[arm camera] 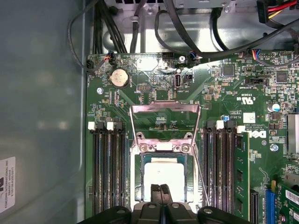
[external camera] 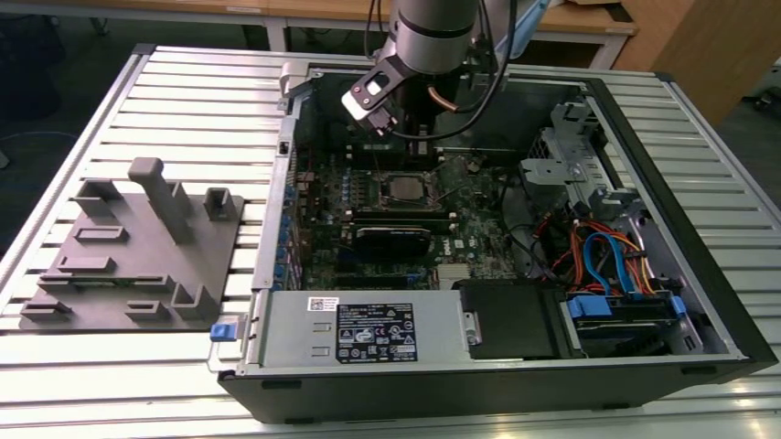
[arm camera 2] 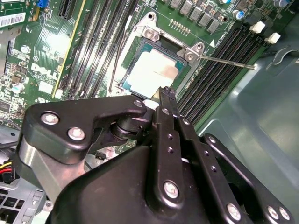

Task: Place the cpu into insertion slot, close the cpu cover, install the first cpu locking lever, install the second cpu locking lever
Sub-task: 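Close the cpu cover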

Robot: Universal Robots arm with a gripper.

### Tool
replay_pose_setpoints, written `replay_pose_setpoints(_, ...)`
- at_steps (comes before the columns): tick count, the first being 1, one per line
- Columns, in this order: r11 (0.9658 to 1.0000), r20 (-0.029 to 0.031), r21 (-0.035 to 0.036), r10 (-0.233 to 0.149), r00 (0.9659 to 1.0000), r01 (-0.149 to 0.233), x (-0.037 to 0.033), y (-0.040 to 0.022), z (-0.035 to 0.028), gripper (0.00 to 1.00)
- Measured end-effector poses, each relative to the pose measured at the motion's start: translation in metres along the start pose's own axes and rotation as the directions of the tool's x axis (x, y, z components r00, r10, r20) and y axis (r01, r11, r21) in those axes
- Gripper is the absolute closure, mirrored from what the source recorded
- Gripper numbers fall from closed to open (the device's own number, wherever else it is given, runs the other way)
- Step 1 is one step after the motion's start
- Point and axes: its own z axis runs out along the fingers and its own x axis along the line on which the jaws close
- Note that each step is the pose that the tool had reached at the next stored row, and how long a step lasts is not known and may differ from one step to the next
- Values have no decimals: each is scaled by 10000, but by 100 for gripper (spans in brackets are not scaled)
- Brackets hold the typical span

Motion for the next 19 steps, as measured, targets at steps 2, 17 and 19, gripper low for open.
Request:
replay_pose_setpoints(2,10000,1,0,1,10000,-1,0,2,0,89)
replay_pose_setpoints(17,10000,6,19,6,10000,-6,4,12,-51,89)
replay_pose_setpoints(19,10000,7,24,6,10000,-6,5,12,-68,89)
